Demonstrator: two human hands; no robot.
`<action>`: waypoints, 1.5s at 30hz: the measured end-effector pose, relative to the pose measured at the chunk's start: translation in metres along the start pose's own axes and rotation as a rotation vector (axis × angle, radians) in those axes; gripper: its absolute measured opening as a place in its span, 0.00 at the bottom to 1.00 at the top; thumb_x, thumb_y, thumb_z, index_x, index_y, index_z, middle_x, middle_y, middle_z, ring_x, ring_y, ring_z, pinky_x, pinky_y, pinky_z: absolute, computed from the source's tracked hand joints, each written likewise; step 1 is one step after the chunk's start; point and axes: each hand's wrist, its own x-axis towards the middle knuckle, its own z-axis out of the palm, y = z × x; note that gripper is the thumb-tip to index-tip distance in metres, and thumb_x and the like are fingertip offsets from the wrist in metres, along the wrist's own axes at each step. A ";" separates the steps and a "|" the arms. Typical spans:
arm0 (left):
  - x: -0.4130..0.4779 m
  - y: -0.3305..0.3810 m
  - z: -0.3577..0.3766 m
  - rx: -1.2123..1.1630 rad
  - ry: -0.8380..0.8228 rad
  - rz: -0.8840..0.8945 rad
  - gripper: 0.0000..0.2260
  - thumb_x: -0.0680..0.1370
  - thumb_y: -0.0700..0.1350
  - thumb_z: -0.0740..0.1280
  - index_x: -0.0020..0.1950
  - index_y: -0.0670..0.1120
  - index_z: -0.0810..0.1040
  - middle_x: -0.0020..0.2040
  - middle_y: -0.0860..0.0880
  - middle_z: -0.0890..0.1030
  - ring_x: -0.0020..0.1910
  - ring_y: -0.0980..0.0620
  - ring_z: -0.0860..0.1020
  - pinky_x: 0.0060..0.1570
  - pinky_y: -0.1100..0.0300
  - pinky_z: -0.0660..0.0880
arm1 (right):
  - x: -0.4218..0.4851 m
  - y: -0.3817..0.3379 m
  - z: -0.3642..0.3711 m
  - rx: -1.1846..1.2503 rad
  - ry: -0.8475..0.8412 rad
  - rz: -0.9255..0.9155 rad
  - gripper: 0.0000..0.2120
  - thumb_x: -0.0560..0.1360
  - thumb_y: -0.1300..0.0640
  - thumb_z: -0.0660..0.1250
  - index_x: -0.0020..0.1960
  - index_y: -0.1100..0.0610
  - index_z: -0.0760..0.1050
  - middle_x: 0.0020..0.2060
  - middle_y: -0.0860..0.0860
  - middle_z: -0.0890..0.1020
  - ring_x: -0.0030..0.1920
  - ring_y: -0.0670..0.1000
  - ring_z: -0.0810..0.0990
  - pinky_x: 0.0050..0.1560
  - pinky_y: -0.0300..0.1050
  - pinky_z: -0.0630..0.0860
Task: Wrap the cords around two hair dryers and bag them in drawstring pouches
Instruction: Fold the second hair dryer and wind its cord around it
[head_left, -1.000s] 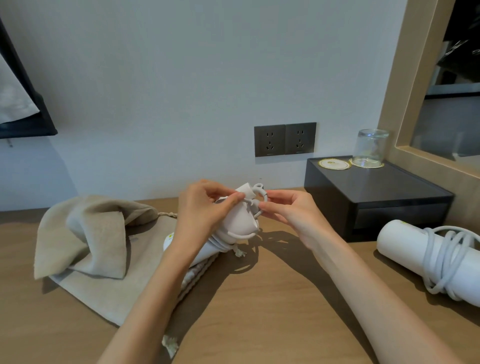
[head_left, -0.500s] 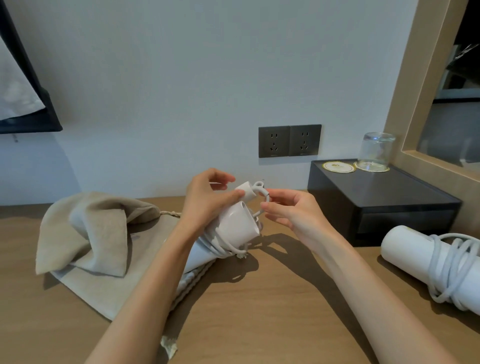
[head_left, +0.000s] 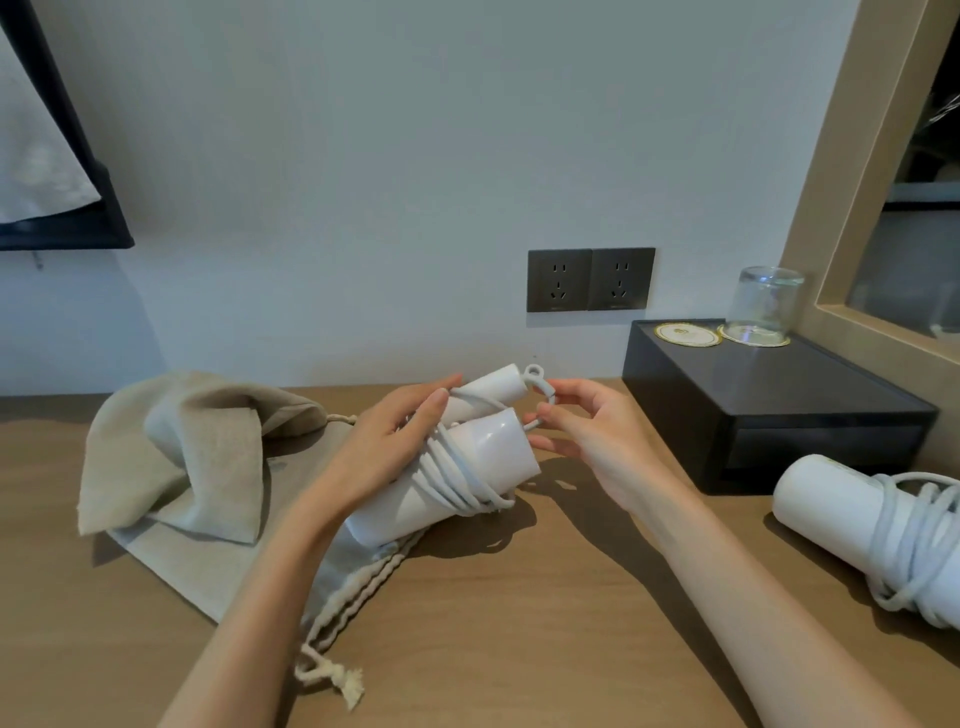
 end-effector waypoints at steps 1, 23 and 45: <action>0.000 0.001 0.001 0.020 -0.010 0.016 0.13 0.81 0.55 0.56 0.64 0.63 0.73 0.58 0.68 0.74 0.59 0.74 0.68 0.52 0.80 0.62 | 0.000 0.002 0.000 -0.002 0.014 0.000 0.12 0.75 0.64 0.68 0.58 0.58 0.77 0.52 0.54 0.79 0.41 0.47 0.84 0.36 0.35 0.79; -0.004 -0.011 0.019 0.376 0.173 0.094 0.16 0.82 0.55 0.54 0.63 0.57 0.77 0.60 0.59 0.78 0.59 0.58 0.74 0.53 0.62 0.69 | 0.007 0.022 -0.008 -0.293 -0.002 0.008 0.15 0.76 0.63 0.67 0.60 0.53 0.71 0.47 0.47 0.78 0.46 0.45 0.78 0.38 0.33 0.76; -0.027 -0.011 -0.002 0.644 -0.191 0.039 0.54 0.57 0.53 0.76 0.73 0.66 0.44 0.49 0.49 0.73 0.45 0.50 0.72 0.40 0.55 0.74 | -0.018 0.017 -0.012 -0.524 -0.142 -0.350 0.20 0.80 0.64 0.59 0.66 0.45 0.71 0.57 0.51 0.76 0.53 0.45 0.74 0.46 0.25 0.72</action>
